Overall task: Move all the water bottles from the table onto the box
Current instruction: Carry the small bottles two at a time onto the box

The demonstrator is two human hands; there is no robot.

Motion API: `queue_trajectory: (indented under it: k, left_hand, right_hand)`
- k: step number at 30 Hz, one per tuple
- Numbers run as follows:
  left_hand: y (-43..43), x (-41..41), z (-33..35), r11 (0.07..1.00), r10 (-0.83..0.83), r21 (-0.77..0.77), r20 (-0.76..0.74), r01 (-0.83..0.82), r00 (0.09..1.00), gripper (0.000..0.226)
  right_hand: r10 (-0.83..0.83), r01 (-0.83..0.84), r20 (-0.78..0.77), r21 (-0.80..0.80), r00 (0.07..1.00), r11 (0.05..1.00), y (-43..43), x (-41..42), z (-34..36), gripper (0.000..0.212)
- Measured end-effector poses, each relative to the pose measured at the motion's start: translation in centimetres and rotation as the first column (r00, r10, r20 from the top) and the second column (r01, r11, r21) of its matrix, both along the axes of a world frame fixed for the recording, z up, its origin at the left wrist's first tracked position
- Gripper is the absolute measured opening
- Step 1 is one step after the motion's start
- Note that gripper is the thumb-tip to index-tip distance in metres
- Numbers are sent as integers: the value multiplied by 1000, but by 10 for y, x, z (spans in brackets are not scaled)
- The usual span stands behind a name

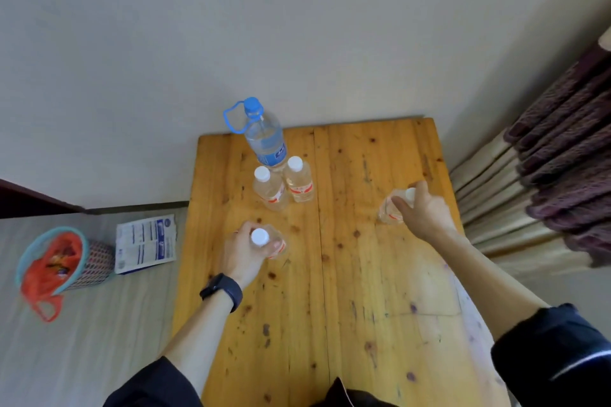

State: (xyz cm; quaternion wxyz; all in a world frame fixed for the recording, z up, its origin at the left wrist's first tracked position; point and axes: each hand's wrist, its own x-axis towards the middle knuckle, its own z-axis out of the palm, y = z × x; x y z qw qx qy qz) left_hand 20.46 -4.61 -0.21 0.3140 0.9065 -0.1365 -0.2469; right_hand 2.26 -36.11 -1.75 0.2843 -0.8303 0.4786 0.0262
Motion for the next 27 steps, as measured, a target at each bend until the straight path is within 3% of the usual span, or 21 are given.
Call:
queue_trajectory:
  k: [5,13,22,25,27]
  left_hand:
    - [22,-16,8,990,-140,-8,-15,140,990,39]
    - [70,-61,-6,955,-297,15,-25,297,955,43]
    - [103,-83,-21,933,-359,-9,-46,359,932,48]
    - [104,-84,-21,931,-365,-19,-35,364,930,48]
    - [103,-87,-24,928,-374,-27,-42,373,927,61]
  right_hand:
    - [54,-57,73,41,996,998,76,-27,4,45]
    - [185,-188,30,125,982,974,210,-57,13,34]
    - [249,-250,38,15,968,968,262,-79,-1,32]
    - [184,-187,98,22,978,982,260,-84,-6,41]
    - [104,-116,147,73,984,991,259,-88,-12,62]
